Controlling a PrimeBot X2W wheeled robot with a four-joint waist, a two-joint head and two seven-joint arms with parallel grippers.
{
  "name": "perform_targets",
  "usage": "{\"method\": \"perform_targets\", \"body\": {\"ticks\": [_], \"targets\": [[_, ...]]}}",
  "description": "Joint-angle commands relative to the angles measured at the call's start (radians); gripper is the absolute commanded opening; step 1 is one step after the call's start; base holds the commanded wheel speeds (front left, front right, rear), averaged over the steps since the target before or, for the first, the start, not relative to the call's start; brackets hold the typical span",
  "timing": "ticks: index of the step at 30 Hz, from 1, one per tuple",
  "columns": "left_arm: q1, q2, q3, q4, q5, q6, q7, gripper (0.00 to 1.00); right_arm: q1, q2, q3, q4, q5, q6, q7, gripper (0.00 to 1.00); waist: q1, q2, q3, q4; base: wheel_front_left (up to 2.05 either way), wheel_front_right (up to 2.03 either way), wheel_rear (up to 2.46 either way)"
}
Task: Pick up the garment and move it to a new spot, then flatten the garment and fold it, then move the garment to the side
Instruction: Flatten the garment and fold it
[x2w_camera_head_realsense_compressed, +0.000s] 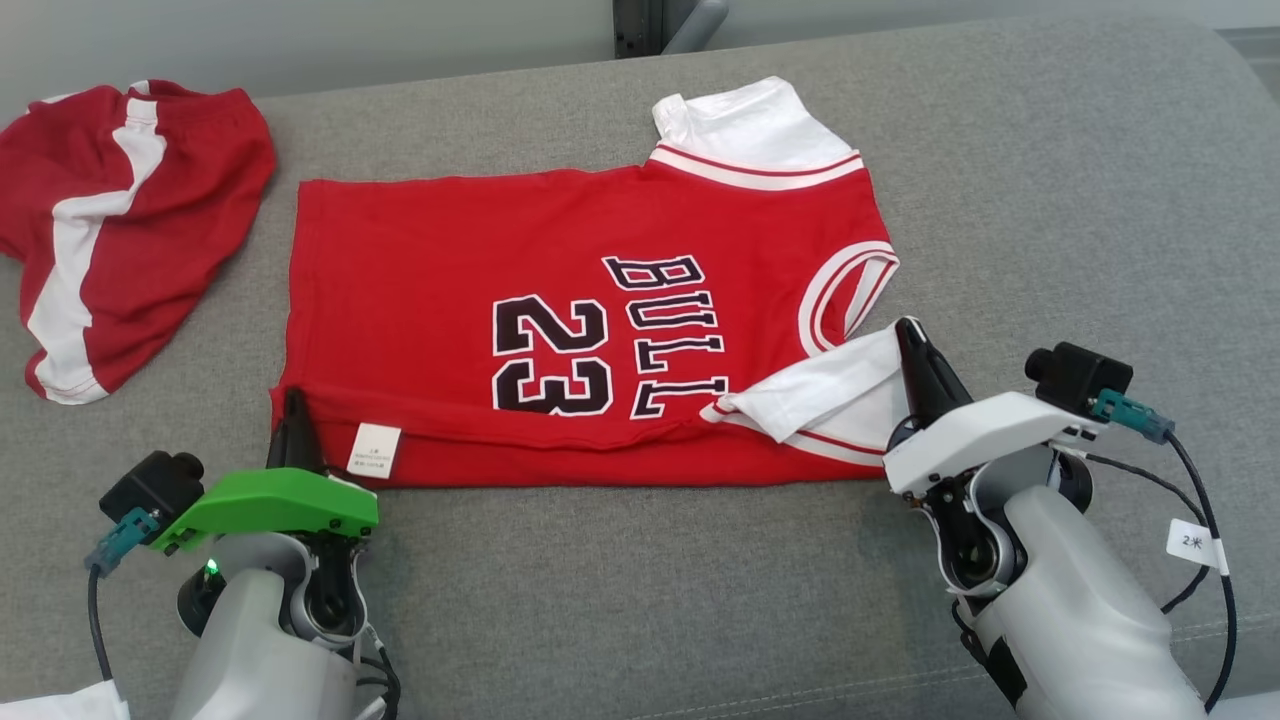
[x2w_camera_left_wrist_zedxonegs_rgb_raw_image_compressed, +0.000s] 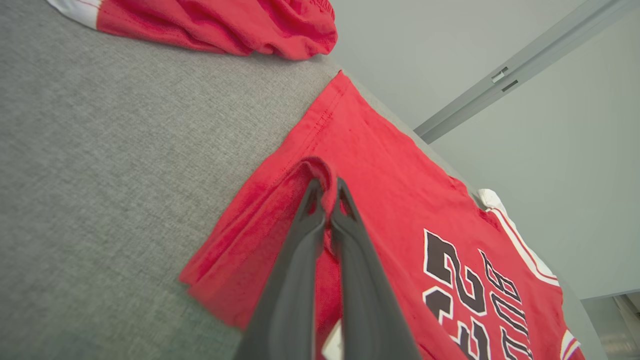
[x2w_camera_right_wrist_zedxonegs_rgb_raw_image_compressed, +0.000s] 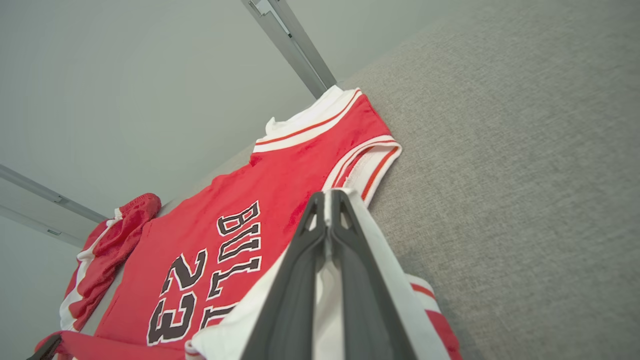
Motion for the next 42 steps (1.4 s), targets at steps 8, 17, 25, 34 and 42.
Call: {"method": "perform_targets", "body": {"ticks": [8, 17, 25, 34, 42], "targets": [[-0.049, 0.003, 0.045, -0.009, 0.030, -0.018, -0.004, 0.42, -0.130, 0.007, 0.019, 0.137, 0.033, 0.000, -0.046, 0.00, 0.0000, 0.0116, 0.035, 0.016, 0.00, 0.00, 0.00], [-0.049, 0.003, 0.031, -0.022, 0.031, -0.029, -0.004, 1.00, -0.209, 0.011, 0.024, 0.204, 0.086, 0.000, -0.060, 1.00, 0.0000, 0.0116, 0.033, 0.018, 0.00, 0.00, 0.00], [0.014, 0.003, 0.026, -0.086, 0.033, -0.041, -0.004, 1.00, -0.211, 0.011, -0.055, 0.119, 0.077, 0.000, -0.059, 1.00, 0.0000, 0.0116, 0.023, 0.016, 0.00, 0.00, 0.00], [0.143, 0.003, 0.048, -0.141, 0.076, -0.018, -0.002, 1.00, -0.100, -0.016, -0.101, -0.068, -0.048, 0.000, -0.059, 1.00, 0.0000, 0.0116, -0.006, 0.013, 0.00, 0.00, 0.00], [0.178, 0.003, 0.041, -0.088, -0.027, 0.009, 0.066, 1.00, 0.050, -0.027, -0.063, -0.226, -0.108, 0.000, -0.060, 1.00, 0.0000, 0.0116, -0.020, -0.019, 0.00, 0.00, 0.00]]}}
